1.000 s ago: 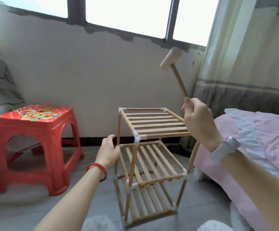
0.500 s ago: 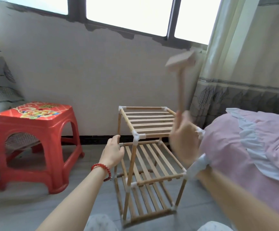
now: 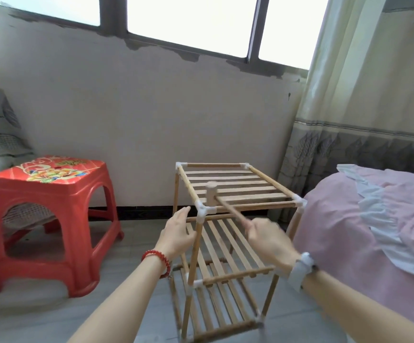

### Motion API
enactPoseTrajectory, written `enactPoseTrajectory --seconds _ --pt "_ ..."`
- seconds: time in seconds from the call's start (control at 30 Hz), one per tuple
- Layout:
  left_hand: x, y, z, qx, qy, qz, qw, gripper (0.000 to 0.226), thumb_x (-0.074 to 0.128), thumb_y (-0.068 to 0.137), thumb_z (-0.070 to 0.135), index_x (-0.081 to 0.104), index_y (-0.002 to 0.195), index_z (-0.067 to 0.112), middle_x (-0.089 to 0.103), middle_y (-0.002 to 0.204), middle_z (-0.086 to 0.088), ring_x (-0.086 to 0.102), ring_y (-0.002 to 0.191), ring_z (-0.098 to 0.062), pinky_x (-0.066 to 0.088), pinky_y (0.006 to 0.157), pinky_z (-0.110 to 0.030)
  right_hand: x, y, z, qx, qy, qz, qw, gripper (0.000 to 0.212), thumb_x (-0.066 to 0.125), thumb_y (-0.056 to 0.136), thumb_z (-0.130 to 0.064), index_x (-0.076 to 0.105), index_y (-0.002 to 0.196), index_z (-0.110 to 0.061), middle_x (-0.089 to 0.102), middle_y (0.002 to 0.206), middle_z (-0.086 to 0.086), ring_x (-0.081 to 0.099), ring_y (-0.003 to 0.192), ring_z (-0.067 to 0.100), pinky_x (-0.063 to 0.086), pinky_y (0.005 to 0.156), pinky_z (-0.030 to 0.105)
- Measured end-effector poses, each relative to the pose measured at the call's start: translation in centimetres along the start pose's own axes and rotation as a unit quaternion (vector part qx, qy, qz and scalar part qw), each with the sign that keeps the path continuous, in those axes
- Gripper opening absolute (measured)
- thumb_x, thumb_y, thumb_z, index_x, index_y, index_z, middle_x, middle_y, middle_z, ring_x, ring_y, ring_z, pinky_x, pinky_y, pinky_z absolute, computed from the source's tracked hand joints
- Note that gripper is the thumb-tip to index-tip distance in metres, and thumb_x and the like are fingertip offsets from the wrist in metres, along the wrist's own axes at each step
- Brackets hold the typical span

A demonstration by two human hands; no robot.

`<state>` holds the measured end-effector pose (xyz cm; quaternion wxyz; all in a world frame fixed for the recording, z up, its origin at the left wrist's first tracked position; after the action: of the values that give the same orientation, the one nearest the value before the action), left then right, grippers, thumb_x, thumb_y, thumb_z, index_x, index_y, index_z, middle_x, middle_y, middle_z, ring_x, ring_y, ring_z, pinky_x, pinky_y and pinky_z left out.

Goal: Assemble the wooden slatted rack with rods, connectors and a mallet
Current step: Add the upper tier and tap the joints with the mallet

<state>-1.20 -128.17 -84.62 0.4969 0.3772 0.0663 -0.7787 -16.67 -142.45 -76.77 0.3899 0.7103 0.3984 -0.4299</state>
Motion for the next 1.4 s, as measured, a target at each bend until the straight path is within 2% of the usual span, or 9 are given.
enactPoseTrajectory --seconds 0.17,0.23,0.33,0.5,0.67,0.77,0.9,1.13,1.4 --pt "-0.9 1.4 -1.1 -0.026 -0.008 0.02 0.999 0.069 0.059 0.09 0.016 0.022 0.149 0.014 0.025 0.154 -0.005 0.026 0.141 -0.02 0.028 0.113 -0.037 -12.7 1.6 -2.8 -0.097 0.224 0.348 0.905 0.032 0.034 0.102 -0.026 0.049 0.078 -0.012 0.046 0.059 -0.008 0.048 0.054 0.002 0.035 0.056 0.023" --pt "-1.1 1.3 -1.2 -0.033 -0.005 0.034 0.999 0.068 0.058 0.091 0.016 0.023 0.149 0.014 0.026 0.154 -0.005 0.028 0.14 -0.02 0.029 0.111 -0.036 -8.2 1.1 -2.3 -0.076 0.224 0.28 0.93 0.031 0.034 0.102 -0.027 0.046 0.077 -0.013 0.048 0.06 -0.005 0.049 0.051 0.0 0.036 0.051 0.012" --pt "-0.9 0.5 -1.9 -0.036 -0.008 0.033 0.999 0.065 0.055 0.092 0.013 0.024 0.148 0.013 0.027 0.152 -0.005 0.031 0.138 -0.02 0.03 0.107 -0.028 2.9 -0.3 0.2 -0.001 0.056 -0.04 0.998 0.034 0.029 0.1 -0.04 0.052 0.083 -0.021 0.057 0.075 -0.002 0.058 0.07 0.013 0.052 0.07 0.032" --pt "-1.7 1.1 -2.2 -0.001 0.016 0.038 0.999 0.062 0.055 0.093 0.013 0.026 0.147 0.013 0.029 0.151 -0.004 0.035 0.135 -0.017 0.03 0.099 -0.019 -1.7 1.5 1.1 -0.095 0.256 0.07 0.959 0.035 0.032 0.101 -0.029 0.051 0.075 -0.015 0.048 0.05 -0.008 0.041 0.044 0.003 0.034 0.047 0.018" --pt "-1.0 4.4 -0.1 0.117 0.042 -0.094 0.988 0.078 0.064 0.088 0.03 0.015 0.149 0.035 0.005 0.159 0.005 0.006 0.146 -0.016 0.019 0.116 -0.038 -1.4 3.5 2.9 -0.069 0.386 0.032 0.919 0.035 0.031 0.101 -0.024 0.049 0.076 -0.007 0.043 0.042 -0.007 0.037 0.037 0.002 0.031 0.04 0.013" --pt "-1.4 6.8 0.5 0.158 0.173 -0.163 0.958 0.056 0.063 0.088 0.035 0.039 0.139 0.036 0.011 0.158 0.011 -0.006 0.146 -0.015 0.016 0.119 -0.043 -0.3 4.8 4.1 -0.028 0.418 0.01 0.908 0.035 0.03 0.102 -0.025 0.047 0.077 -0.006 0.045 0.043 -0.005 0.043 0.039 0.007 0.038 0.04 0.019" --pt "-1.5 9.3 2.3 0.279 0.311 -0.128 0.899 0.028 0.063 0.086 0.041 0.062 0.11 0.025 0.053 0.127 0.009 0.031 0.134 -0.016 0.02 0.118 -0.036 -0.4 6.9 6.2 0.008 0.429 0.028 0.903 0.037 0.029 0.103 -0.027 0.048 0.077 -0.007 0.053 0.047 0.0 0.054 0.046 0.015 0.045 0.048 0.025" --pt "4.8 8.4 7.4 0.441 0.302 -0.018 0.845 0.04 0.039 0.081 0.063 0.059 0.083 0.028 0.057 0.081 0.008 0.054 0.076 -0.012 0.05 0.072 -0.028 -2.6 8.5 11.3 0.083 0.477 0.086 0.87 0.038 0.03 0.103 -0.027 0.05 0.078 -0.007 0.055 0.051 0.003 0.054 0.052 0.019 0.047 0.051 0.028" --pt "17.3 6.1 20.4 0.284 0.262 -0.028 0.922 0.05 0.047 0.086 0.059 0.065 0.108 0.017 0.056 0.105 -0.006 0.05 0.1 -0.023 0.038 0.08 -0.036 -5.5 6.9 19.5 0.135 0.335 0.221 0.906 0.041 0.029 0.103 -0.026 0.049 0.071 -0.01 0.051 0.062 0.007 0.048 0.057 0.019 0.042 0.058 0.028"
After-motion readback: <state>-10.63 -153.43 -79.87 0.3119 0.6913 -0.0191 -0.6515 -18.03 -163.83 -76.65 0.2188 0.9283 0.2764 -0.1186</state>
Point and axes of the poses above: each hand's wrist, its own y-axis towards the middle knuckle, its own x-axis out of the palm, z = x × y, the point moved 4 cm from there along y, towards the middle knuckle
